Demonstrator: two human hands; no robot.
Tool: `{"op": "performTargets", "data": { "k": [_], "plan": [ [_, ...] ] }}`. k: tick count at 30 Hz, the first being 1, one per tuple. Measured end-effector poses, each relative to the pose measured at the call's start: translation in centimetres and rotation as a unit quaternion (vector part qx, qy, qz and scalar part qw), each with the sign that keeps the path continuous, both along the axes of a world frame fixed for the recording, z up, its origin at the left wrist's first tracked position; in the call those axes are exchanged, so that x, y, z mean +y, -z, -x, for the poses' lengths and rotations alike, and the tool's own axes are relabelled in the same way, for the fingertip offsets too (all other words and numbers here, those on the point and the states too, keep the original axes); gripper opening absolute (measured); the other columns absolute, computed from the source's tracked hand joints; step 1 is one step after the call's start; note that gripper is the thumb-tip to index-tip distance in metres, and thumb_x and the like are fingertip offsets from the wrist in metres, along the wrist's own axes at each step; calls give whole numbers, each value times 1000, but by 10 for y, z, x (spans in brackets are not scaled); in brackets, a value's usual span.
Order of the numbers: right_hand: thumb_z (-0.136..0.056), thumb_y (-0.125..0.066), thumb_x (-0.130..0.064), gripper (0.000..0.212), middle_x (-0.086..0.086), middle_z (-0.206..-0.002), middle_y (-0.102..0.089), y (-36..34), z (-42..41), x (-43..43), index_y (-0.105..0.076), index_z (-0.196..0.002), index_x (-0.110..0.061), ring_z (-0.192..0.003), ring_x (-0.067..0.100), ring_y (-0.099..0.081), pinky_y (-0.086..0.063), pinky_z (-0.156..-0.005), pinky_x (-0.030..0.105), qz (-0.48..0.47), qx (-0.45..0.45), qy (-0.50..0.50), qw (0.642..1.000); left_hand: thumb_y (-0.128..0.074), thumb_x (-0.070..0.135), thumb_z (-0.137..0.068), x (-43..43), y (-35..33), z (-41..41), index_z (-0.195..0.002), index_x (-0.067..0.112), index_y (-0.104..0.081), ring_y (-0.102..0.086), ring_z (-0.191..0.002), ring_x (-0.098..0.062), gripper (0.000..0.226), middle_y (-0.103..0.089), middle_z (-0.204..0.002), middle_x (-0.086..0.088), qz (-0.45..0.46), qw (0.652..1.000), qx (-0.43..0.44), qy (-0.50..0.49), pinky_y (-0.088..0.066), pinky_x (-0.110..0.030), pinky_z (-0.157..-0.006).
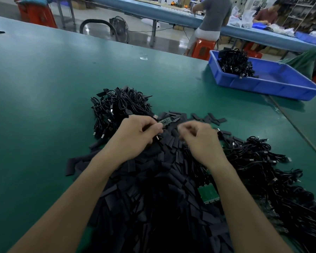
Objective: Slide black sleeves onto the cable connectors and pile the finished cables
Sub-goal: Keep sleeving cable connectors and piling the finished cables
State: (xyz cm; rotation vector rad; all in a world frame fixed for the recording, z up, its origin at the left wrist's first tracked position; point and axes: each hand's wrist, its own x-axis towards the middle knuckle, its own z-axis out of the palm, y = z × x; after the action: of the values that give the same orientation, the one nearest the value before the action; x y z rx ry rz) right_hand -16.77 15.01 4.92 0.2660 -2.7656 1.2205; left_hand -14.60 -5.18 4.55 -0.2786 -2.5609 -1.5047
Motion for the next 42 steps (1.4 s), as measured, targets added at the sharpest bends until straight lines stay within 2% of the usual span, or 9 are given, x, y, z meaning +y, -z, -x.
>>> {"op": "performTargets", "data": {
  "k": [4,7,16,21,24,30,36,39,42],
  "plan": [
    [-96,-65,-23,35,2,-128,-67,22,0,11,-65,-131,-20,-121,25,-56,-47,-104,42,-283,-74,-62,954,-53,32,-103,-2,16,1,-79,26,-71,-55,-49,-1,30,-67,-61,15,18,998,-57,-17,-54,-29,-57],
    [-94,-68,-33,50,0,-137,-60,20,-3,12,-54,-142,-28,-130,29,-43,-40,-109,47,-328,-101,-92,935,-51,31,-104,-4,22,3,-83,26,-71,-61,-56,-1,30,-70,-66,14,8,996,-89,-24,-54,-23,-58],
    [-84,-78,-31,43,-1,-110,-51,19,-13,19,-65,-123,-45,-105,20,-53,-46,-92,32,-264,-50,-38,962,-56,21,-103,-4,21,0,-109,25,-63,-63,-53,-3,10,-76,-77,7,-91,986,-136,10,-48,-13,-53],
    [-84,-78,-13,36,-14,-88,-63,19,-10,14,-73,-118,-24,-80,-2,-55,-45,-76,11,-164,-16,-90,982,-57,23,-102,-1,23,0,-95,19,-65,-60,-50,-6,11,-76,-78,8,-62,987,-148,2,-50,-16,-54],
    [-89,-75,-20,30,-19,-84,-60,20,-9,10,-72,-118,-17,-73,-10,-55,-40,-70,2,-107,-15,-81,991,-62,27,-99,0,26,1,-88,24,-69,-61,-50,-4,13,-74,-78,10,-37,991,-126,-14,-55,-21,-58],
    [-94,-69,-26,2,-19,-78,-63,29,-15,5,-71,-93,-27,-72,-5,-59,-42,-68,8,-88,-33,-83,992,-64,23,-98,0,30,2,-91,30,-69,-70,-63,-16,11,-74,-78,14,-46,995,-86,-21,-61,-32,-64],
    [-89,-75,-25,16,-12,-94,-65,27,-18,9,-68,-103,-25,-86,0,-60,-50,-78,20,-153,-87,-127,976,-63,22,-98,0,30,2,-98,32,-69,-68,-65,-13,11,-75,-79,14,-64,995,-73,-19,-58,-24,-59],
    [-84,-79,-21,18,-19,-87,-66,23,-19,10,-73,-100,-28,-79,-7,-60,-44,-73,7,-90,-24,-97,991,-64,24,-98,1,31,2,-98,31,-70,-62,-55,-3,10,-75,-79,17,-62,995,-77,-14,-52,-16,-58],
    [-80,-83,-22,21,-14,-82,-71,20,-20,8,-74,-96,-33,-75,-2,-65,-49,-69,11,12,8,-68,998,-66,24,-96,1,32,2,-97,32,-70,-65,-60,-5,9,-75,-80,18,-68,994,-83,-11,-54,-17,-61]
  ]
}}
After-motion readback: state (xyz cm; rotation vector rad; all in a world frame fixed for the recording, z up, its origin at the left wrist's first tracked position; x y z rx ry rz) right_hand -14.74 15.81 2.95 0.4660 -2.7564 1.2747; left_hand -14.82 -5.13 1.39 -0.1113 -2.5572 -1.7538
